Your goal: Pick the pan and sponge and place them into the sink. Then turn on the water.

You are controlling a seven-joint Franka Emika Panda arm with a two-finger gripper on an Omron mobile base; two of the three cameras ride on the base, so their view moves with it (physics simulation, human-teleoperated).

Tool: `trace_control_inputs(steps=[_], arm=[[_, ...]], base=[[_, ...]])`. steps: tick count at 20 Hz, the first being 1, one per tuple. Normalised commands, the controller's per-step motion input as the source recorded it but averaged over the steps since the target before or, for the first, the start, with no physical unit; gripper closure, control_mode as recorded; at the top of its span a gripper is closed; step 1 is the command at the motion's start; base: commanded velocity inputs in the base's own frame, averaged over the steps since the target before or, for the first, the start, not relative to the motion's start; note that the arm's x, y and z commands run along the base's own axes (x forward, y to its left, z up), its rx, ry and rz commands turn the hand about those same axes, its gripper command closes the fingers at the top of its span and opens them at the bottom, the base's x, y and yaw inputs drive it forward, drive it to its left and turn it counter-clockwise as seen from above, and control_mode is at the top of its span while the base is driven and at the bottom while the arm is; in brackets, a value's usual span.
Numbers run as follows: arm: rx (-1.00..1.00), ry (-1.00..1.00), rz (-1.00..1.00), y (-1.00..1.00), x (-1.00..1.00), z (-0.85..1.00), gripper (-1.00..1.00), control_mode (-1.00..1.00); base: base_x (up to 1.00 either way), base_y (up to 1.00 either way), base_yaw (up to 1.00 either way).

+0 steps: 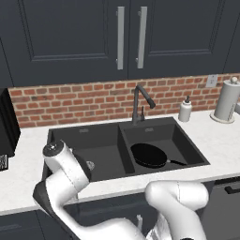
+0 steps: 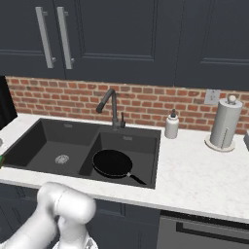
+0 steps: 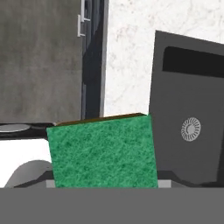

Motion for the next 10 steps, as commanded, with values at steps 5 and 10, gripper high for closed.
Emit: trace_control_inputs(steps=[5,10], arm=[[0.24,-0.03,-0.05,-1.00,-0.02,0.65,1.00,-1.00],[0.20,0.01,-0.05,-1.00,0.00,0.84,1.00,-1.00]], base=[[0.00,0.00,0.00],[0.00,0.00,0.00]])
